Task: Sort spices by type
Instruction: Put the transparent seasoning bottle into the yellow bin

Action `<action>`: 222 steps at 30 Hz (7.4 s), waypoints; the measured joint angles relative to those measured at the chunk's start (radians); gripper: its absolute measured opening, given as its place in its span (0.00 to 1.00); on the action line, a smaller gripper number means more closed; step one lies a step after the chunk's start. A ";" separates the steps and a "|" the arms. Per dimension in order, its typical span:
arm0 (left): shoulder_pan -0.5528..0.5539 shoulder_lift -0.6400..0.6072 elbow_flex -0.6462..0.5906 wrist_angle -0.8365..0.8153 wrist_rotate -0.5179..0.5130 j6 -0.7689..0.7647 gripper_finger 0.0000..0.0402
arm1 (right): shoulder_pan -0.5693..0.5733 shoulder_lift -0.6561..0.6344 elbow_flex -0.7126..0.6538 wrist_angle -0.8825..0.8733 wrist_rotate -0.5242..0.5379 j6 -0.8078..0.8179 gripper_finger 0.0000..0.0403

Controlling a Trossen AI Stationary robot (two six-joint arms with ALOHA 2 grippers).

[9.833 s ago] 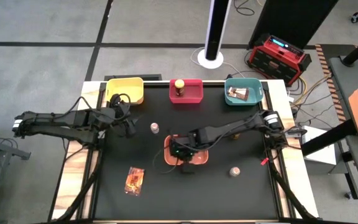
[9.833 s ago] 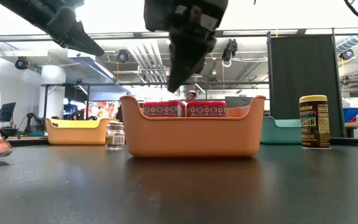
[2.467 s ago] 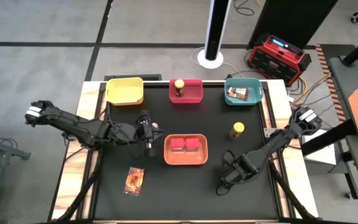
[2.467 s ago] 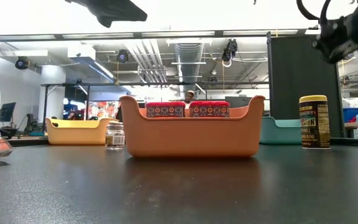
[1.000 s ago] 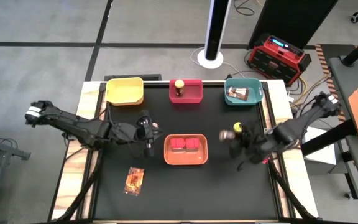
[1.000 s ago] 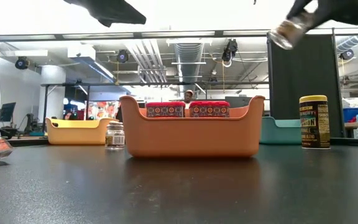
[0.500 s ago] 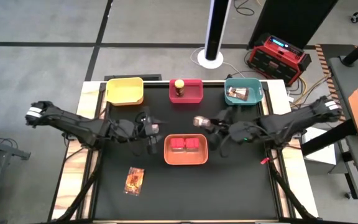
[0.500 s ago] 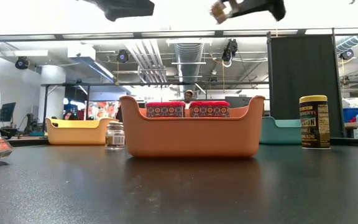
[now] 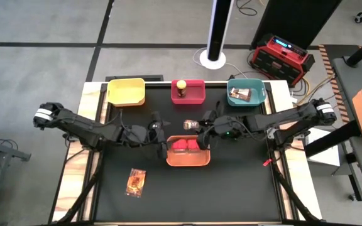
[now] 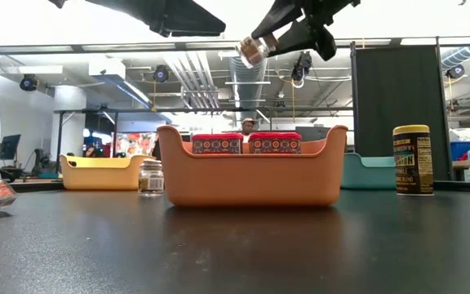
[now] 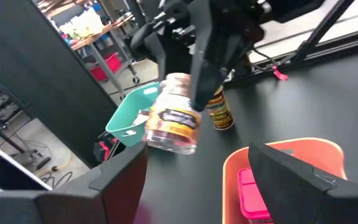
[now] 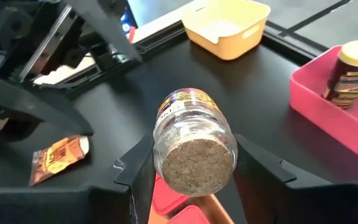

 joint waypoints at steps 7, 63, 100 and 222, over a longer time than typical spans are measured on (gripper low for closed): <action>0.008 0.000 0.000 0.009 -0.011 -0.012 0.66 | -0.009 0.006 0.000 0.034 -0.039 -0.013 0.42; 0.069 0.163 0.000 0.281 0.034 0.278 0.52 | -0.009 0.006 0.000 0.068 -0.077 -0.045 0.43; 0.215 0.011 -0.134 0.368 0.026 0.192 0.43 | -0.015 -0.074 0.002 0.046 0.038 -0.212 0.51; 0.218 0.213 0.174 0.218 0.130 -0.162 0.64 | 0.058 0.195 -0.021 0.573 0.657 -1.476 0.44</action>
